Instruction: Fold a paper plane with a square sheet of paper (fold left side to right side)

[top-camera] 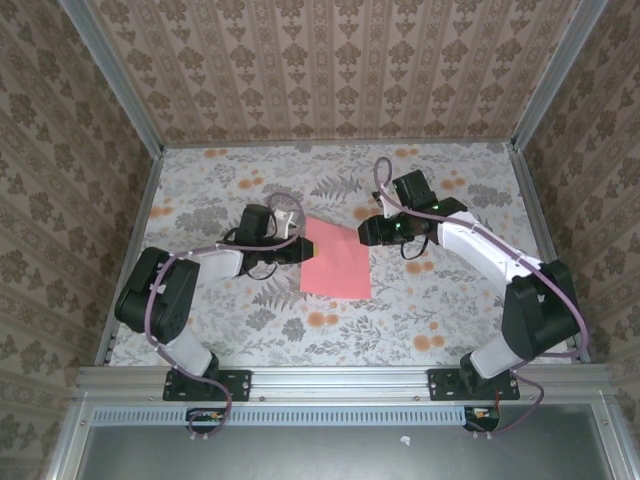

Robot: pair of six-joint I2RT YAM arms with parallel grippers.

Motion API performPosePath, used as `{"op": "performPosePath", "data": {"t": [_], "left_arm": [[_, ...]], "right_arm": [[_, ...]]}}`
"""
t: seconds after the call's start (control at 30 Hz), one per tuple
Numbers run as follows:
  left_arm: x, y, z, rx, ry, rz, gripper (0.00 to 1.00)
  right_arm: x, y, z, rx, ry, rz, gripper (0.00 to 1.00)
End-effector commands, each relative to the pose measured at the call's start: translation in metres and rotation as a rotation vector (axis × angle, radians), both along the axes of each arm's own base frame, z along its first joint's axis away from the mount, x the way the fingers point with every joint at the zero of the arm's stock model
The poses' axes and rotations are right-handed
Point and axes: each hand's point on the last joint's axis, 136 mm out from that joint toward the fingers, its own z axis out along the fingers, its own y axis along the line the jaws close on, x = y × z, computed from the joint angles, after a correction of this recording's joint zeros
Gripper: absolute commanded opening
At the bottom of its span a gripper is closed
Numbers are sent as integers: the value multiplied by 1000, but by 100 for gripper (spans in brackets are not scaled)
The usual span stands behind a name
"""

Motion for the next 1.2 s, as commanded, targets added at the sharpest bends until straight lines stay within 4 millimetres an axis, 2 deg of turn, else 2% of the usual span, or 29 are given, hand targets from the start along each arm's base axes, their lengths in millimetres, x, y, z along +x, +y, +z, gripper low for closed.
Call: {"op": "performPosePath", "data": {"t": [0.0, 0.17, 0.4, 0.53, 0.57, 0.63, 0.77, 0.9, 1.03, 1.17], "left_arm": [[2, 5, -14, 44, 53, 45, 10], [2, 9, -23, 95, 86, 50, 13], [1, 8, -19, 93, 106, 45, 21], [1, 4, -6, 63, 105, 33, 35], [-7, -5, -2, 55, 105, 1, 39], [-8, -9, 6, 34, 108, -8, 47], [-9, -20, 23, -13, 110, -33, 56], [-7, -37, 33, -65, 113, -62, 60], [-3, -53, 26, -72, 129, -84, 61], [-3, -64, 14, -64, 151, -99, 60]], "right_arm": [[5, 13, -26, 82, 91, -66, 37], [13, 23, -65, 72, 196, -105, 24], [14, 22, -112, -2, 322, -156, 20], [8, 16, -131, -52, 373, -167, 20], [6, 15, -134, -63, 384, -168, 20], [3, 12, -141, -84, 398, -169, 20], [1, 8, -146, -106, 401, -167, 20], [2, 11, -145, -88, 390, -160, 20], [7, 16, -137, -54, 361, -152, 24], [17, 21, -117, 2, 303, -157, 29]]}}
